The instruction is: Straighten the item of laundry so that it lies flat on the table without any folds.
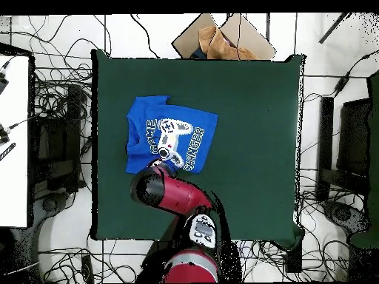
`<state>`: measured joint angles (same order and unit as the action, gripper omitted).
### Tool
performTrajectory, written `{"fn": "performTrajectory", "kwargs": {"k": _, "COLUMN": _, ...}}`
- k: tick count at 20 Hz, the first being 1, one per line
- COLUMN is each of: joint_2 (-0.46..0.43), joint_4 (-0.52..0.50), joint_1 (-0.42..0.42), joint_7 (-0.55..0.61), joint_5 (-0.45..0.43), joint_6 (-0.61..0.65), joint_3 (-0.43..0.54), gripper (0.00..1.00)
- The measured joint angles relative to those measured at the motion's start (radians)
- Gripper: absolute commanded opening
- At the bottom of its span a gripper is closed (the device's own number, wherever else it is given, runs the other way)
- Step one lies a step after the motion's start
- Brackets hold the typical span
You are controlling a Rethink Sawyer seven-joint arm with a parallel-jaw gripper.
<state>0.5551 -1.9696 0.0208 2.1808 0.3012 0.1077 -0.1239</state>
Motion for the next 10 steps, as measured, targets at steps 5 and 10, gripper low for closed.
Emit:
{"fn": "performTrajectory", "kwargs": {"k": 5, "joint_2": -0.057, "joint_4": 0.001, "joint_1": 0.010, "joint_7": 0.000, "joint_5": 0.025, "joint_6": -0.056, "joint_3": 0.006, "gripper": 1.00}}
{"fn": "performTrajectory", "kwargs": {"k": 10, "joint_2": -0.115, "joint_4": 0.010, "joint_1": 0.022, "joint_7": 0.000, "joint_5": 0.058, "joint_6": -0.087, "joint_3": 0.018, "gripper": 1.00}}
